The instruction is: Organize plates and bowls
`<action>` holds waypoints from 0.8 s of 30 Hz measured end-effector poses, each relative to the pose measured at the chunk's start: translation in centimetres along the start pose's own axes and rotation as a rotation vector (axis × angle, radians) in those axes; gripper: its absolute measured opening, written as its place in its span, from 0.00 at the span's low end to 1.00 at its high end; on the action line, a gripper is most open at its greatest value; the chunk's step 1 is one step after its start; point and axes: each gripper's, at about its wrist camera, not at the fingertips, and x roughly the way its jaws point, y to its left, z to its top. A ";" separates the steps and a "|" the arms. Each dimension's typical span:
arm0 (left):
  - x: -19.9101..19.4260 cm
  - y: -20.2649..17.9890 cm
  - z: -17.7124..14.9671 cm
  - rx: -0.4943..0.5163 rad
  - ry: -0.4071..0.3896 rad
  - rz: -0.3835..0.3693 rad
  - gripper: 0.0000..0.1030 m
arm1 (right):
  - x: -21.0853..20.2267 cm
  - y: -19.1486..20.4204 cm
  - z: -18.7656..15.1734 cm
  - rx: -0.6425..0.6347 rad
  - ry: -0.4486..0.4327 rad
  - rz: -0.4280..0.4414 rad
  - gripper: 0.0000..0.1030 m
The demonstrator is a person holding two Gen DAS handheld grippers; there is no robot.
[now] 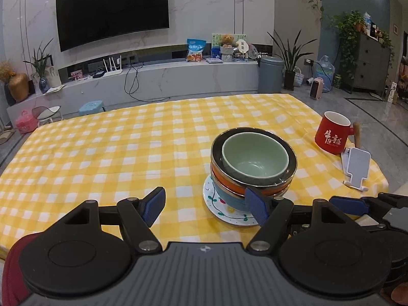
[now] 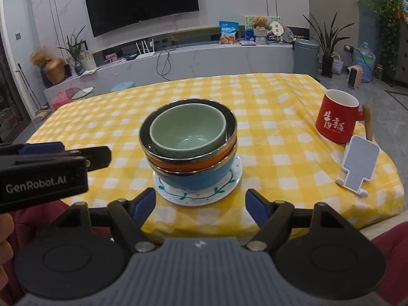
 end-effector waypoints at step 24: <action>0.6 -0.1 -0.4 -0.007 0.037 0.008 0.81 | -0.1 0.5 -0.5 -0.004 -0.023 -0.016 0.74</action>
